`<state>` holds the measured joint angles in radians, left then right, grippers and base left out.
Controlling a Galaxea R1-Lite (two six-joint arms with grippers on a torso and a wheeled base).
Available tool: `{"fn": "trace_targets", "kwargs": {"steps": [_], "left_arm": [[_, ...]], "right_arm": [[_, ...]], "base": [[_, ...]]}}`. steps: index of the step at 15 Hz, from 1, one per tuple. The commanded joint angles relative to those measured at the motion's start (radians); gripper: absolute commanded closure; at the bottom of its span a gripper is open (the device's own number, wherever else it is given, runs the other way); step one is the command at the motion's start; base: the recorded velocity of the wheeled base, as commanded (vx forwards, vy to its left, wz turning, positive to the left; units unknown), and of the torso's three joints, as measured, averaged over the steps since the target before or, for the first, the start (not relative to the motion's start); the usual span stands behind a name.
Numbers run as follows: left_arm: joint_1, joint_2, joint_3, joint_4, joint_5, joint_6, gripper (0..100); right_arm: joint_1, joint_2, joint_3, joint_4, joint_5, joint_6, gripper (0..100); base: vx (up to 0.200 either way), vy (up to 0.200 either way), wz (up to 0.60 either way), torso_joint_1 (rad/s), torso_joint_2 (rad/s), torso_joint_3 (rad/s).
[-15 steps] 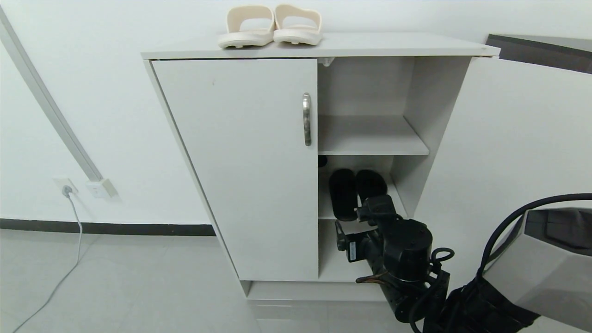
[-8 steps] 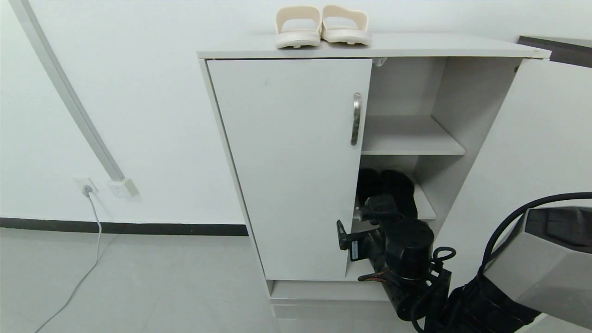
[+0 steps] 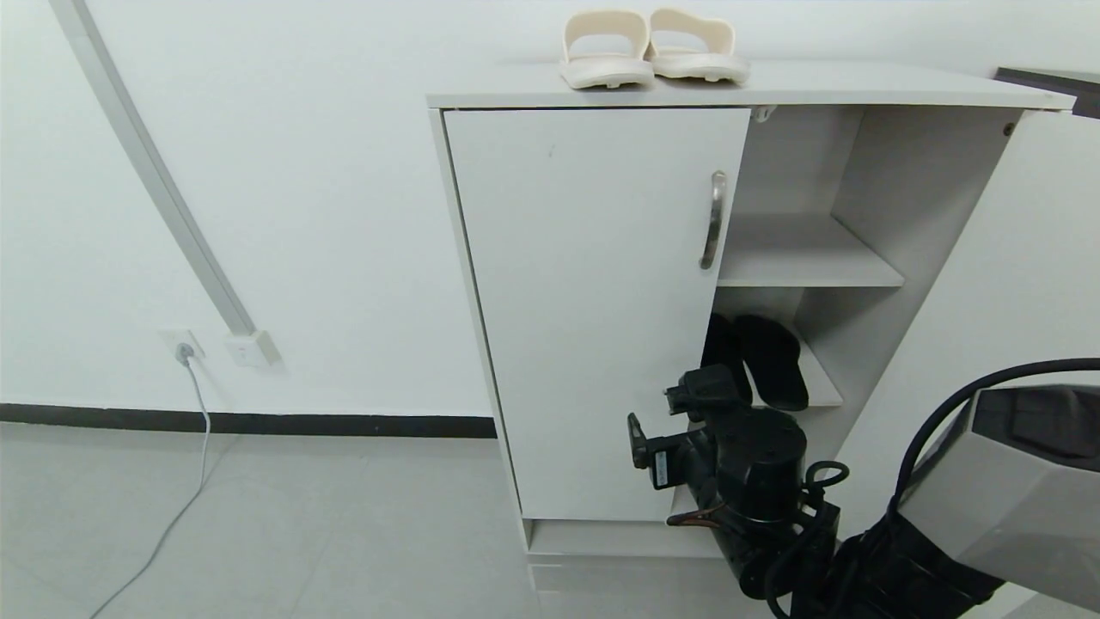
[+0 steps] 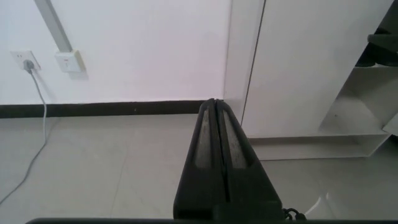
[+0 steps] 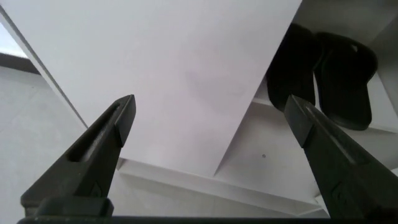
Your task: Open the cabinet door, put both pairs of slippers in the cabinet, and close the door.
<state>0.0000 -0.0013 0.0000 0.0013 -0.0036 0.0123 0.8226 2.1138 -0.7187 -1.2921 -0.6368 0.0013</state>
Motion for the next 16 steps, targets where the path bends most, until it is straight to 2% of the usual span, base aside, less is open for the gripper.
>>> {"fn": "trace_targets", "kwargs": {"steps": [1,16], "left_arm": [[0.0,0.001,0.0,0.0,0.001,0.0,100],[0.0,0.001,0.0,0.0,0.001,0.0,100]], "right_arm": [[0.0,0.002,0.001,-0.001,0.0,0.0,0],[0.0,0.002,0.004,0.001,0.0,-0.015,0]], "base": [[0.0,0.0,0.0,0.0,0.0,0.0],[0.0,0.0,0.0,0.0,0.0,0.0]]}}
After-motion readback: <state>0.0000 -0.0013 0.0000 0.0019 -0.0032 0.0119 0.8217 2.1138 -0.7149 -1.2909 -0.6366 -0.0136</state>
